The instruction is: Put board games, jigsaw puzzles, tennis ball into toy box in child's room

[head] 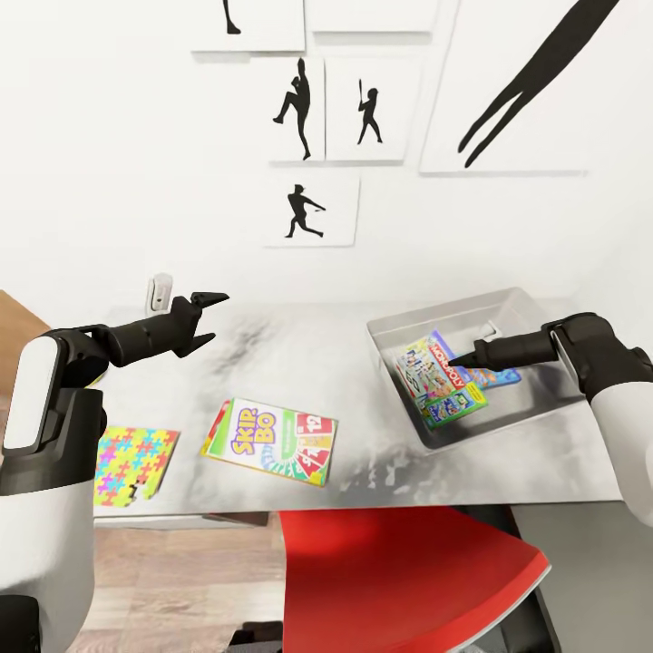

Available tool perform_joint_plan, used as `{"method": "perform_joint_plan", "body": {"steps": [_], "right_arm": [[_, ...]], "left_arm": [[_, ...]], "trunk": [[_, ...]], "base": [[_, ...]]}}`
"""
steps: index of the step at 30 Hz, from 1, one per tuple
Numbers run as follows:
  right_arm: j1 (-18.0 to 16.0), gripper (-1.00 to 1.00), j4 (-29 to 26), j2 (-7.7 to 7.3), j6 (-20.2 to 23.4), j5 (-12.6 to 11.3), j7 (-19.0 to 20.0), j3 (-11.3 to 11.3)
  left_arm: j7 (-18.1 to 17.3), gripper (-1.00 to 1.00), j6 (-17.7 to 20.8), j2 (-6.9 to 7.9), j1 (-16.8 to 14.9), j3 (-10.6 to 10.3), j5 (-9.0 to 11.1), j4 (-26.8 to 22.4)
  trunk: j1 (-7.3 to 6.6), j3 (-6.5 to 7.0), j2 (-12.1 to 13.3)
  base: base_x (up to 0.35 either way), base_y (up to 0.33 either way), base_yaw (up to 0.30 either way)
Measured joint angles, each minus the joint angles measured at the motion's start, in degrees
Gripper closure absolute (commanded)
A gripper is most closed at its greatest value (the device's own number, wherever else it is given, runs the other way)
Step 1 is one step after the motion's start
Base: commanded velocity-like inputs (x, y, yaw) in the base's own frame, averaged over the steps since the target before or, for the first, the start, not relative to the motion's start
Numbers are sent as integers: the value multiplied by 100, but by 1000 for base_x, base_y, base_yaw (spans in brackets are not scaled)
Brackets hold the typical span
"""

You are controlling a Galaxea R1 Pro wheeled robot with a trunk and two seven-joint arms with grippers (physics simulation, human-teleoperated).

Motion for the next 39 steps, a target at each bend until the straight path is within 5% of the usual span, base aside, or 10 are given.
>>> {"method": "perform_joint_plan", "body": {"steps": [39], "right_arm": [[-6, 100, -14, -10, 84, -168, -194, -44]], "left_arm": [[0, -100, 2, -2, 1, -38, -27, 0]], "trunk": [[-2, -242, -3]], "base": [[0, 0, 0]]}}
